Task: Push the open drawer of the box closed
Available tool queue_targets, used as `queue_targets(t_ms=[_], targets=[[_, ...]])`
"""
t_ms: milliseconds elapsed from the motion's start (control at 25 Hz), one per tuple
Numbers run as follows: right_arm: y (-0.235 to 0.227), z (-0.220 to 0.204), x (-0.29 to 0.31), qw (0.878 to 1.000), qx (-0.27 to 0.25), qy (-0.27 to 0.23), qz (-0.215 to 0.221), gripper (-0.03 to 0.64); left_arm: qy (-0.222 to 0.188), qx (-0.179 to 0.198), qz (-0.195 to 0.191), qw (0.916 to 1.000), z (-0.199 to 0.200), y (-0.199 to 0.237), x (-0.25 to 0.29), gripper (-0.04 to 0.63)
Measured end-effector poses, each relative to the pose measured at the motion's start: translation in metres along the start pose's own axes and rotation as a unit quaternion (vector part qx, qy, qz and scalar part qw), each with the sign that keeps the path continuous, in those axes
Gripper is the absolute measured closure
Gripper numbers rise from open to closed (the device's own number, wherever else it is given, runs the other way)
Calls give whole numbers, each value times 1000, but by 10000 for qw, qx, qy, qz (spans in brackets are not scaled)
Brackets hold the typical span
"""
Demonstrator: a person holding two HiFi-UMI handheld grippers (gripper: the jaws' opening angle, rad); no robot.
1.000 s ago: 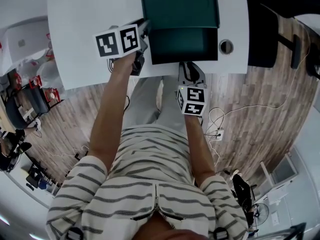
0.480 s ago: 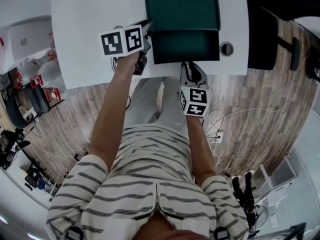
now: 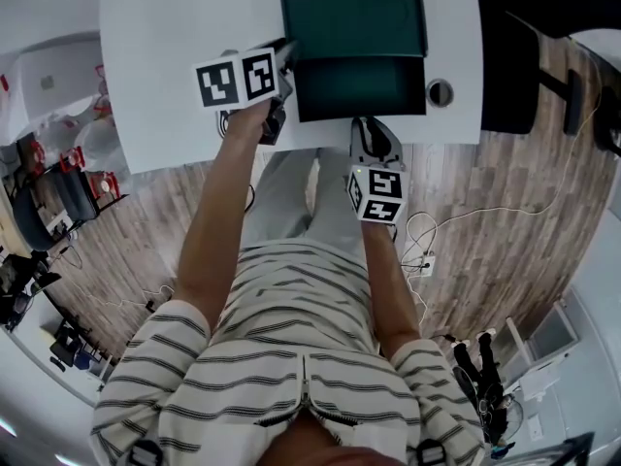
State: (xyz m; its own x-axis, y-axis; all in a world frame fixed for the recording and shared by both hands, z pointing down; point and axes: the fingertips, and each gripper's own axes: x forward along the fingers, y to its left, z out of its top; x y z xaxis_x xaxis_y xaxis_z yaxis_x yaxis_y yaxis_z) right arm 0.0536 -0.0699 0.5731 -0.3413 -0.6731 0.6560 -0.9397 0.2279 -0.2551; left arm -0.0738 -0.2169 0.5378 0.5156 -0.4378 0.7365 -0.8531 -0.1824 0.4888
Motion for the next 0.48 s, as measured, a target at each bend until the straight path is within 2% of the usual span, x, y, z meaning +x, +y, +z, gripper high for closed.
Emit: queue_targets(t_ms=[480], targets=[[-3,7,9,10000,-49,-66,24,541,-46,63,39,10000,0,0,0,497]])
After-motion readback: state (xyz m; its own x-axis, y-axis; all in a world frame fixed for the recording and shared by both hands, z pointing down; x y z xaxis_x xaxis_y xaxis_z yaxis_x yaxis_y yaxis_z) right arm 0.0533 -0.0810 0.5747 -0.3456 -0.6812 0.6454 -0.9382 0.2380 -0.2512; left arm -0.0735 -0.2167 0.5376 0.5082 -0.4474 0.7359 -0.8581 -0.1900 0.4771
